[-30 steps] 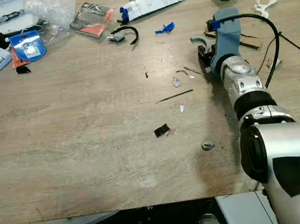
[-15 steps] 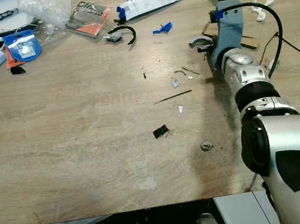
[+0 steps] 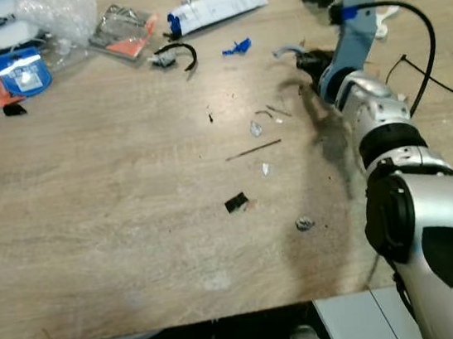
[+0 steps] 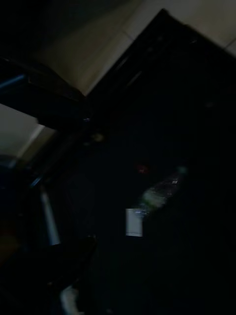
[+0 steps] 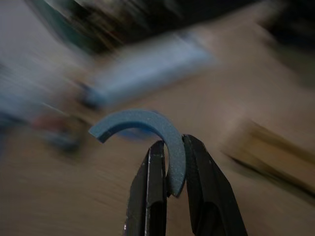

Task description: Picking trash to rubbish bin

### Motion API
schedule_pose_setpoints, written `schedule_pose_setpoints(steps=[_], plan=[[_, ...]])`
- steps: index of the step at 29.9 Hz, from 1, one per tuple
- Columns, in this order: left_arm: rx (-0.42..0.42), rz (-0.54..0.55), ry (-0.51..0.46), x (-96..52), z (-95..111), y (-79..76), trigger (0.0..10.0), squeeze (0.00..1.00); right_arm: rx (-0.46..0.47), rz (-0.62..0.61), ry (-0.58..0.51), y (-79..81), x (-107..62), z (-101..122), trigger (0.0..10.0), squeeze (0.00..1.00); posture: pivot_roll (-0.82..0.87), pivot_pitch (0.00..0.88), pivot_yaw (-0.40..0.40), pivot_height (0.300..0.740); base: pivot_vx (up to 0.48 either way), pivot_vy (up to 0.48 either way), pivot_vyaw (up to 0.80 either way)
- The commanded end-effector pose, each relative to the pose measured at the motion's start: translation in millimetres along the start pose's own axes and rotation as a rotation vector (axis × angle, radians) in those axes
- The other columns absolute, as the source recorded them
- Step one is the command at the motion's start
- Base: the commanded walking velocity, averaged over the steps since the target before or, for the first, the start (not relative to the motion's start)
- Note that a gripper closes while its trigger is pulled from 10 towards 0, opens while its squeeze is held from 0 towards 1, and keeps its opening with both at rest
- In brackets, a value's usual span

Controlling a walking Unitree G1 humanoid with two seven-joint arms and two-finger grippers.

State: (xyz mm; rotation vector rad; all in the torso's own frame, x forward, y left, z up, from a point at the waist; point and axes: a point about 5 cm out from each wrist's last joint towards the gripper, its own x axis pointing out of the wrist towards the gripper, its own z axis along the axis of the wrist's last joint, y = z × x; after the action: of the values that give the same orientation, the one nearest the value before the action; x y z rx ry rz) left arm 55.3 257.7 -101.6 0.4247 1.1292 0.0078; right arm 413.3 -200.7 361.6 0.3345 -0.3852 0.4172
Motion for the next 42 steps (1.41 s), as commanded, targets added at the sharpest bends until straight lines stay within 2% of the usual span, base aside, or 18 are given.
schedule_pose_setpoints(steps=[1,2,4,5,8,9,12,14,15,18,19,20,23,27,34,42], plan=[[-0.020,-0.020,0.088,-5.2,-19,-9.5,10.0,0.00,0.115,0.119,-0.078,-0.3,-6.6,-2,0.0,0.00,0.07,0.340,0.025,0.740,0.000,0.000,0.00],[-0.020,-0.020,0.089,-4.9,-19,-9.6,10.0,0.00,0.126,0.131,-0.085,-0.1,-7.1,-3,0.0,0.00,0.07,0.340,0.025,0.740,0.000,0.000,0.00],[-0.024,-0.027,0.089,-2.7,-14,-11.9,10.0,0.00,0.190,0.254,-0.114,1.9,-14.4,-11,0.0,0.00,0.06,0.314,0.025,0.740,0.000,0.000,0.00],[-0.024,-0.027,0.089,-2.7,-14,-11.9,10.0,0.00,0.190,0.254,-0.114,1.9,-14.4,-11,0.0,0.00,0.06,0.314,0.025,0.740,0.000,0.000,0.00],[-0.024,-0.036,0.082,2.1,-2,-13.5,10.0,0.00,0.336,0.482,-0.152,10.8,-32.7,-34,0.0,0.00,0.04,0.260,0.031,0.740,0.000,0.000,0.00],[-0.024,-0.036,0.082,2.1,-2,-13.5,10.0,0.00,0.336,0.482,-0.152,10.8,-32.7,-34,0.0,0.00,0.04,0.260,0.031,0.740,0.000,0.000,0.00],[-0.032,-0.035,0.069,7.0,10,-10.8,10.0,0.00,0.440,0.626,-0.163,28.5,-48.6,-56,0.0,0.00,0.02,0.226,0.033,0.740,0.000,0.000,0.00],[-0.034,-0.033,0.066,8.3,14,-9.4,10.0,0.00,0.463,0.653,-0.164,32.6,-51.4,-61,0.0,0.00,0.02,0.219,0.033,0.740,0.000,0.000,0.00],[-0.041,-0.022,0.060,10.6,20,-5.8,10.0,0.00,0.484,0.693,-0.140,42.7,-56.9,-74,10.0,0.00,0.01,0.186,0.035,0.740,0.000,0.000,0.00],[-0.061,0.006,0.051,14.7,33,2.7,10.0,0.00,0.549,0.776,-0.080,66.5,-70.8,-103,10.0,0.00,0.00,0.161,0.037,0.740,0.000,0.000,0.00],[-0.061,0.006,0.051,14.7,33,2.7,10.0,0.00,0.549,0.776,-0.080,66.5,-70.8,-103,10.0,0.00,0.00,0.161,0.037,0.740,0.000,0.000,0.00],[-0.068,0.030,0.042,17.0,41,10.6,10.0,0.00,0.607,0.847,-0.024,88.9,-85.1,-122,10.0,0.00,0.00,0.119,0.046,0.740,0.000,0.000,0.00],[-0.075,0.048,0.038,18.6,47,18.7,10.0,0.00,0.663,0.900,0.001,105.2,-95.8,-131,10.0,0.00,0.00,0.087,0.057,0.740,0.000,0.000,0.00],[-0.072,0.061,0.055,18.4,46,25.8,10.0,0.00,0.676,0.938,0.012,117.0,-104.2,-131,10.0,0.00,-0.02,0.059,0.074,0.740,0.000,0.000,0.00],[-0.064,0.048,0.097,18.6,43,23.6,10.0,0.00,0.665,0.920,0.057,127.7,-109.2,-136,10.0,0.00,-0.04,0.045,0.079,0.740,-0.043,0.000,0.00],[-0.044,0.009,0.087,20.2,50,6.8,10.0,0.00,0.660,0.851,0.222,143.5,-128.1,-166,10.0,0.00,-0.07,0.057,0.070,0.740,-0.322,0.000,0.00]])
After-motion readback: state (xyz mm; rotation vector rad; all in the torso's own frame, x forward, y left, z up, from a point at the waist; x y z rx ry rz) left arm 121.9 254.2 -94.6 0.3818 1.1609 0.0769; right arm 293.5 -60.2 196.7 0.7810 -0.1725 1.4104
